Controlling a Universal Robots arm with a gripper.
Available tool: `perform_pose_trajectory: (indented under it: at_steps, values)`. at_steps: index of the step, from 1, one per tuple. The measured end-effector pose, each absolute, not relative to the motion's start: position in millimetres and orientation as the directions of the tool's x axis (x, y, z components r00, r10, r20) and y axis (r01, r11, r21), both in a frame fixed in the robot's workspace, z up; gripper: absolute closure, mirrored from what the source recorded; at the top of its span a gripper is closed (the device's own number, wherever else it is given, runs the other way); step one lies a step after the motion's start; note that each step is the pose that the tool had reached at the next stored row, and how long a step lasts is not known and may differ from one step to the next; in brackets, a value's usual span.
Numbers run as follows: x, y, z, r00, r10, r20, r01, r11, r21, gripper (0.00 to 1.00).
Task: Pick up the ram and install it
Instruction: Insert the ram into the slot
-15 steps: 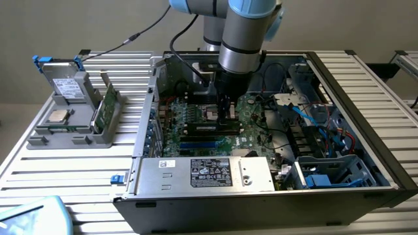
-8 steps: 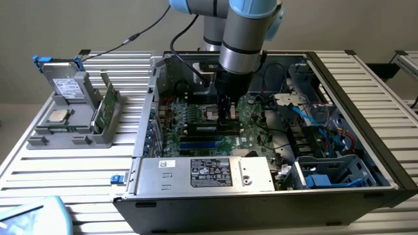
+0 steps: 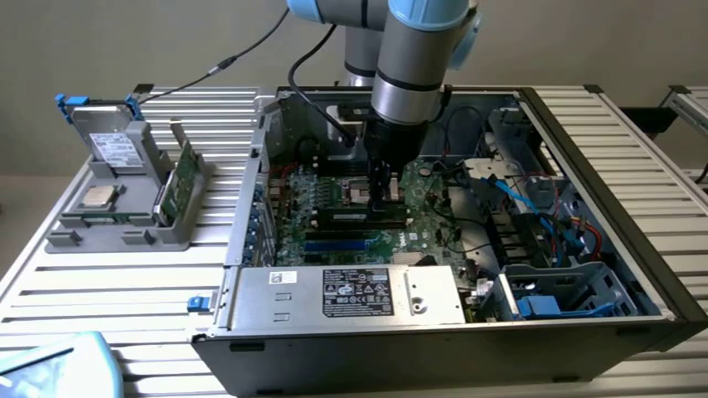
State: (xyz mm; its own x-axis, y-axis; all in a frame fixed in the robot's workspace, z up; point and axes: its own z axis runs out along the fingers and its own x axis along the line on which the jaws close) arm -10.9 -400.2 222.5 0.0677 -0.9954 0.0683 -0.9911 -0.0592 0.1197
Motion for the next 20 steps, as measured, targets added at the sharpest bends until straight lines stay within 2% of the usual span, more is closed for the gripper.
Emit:
perform_pose_trajectory:
  at_steps: [20]
  values:
    - [-10.9, -401.0, 221.3, 0.068, -0.995, 0.068, -0.991, -0.059, 0.120, 0.87]
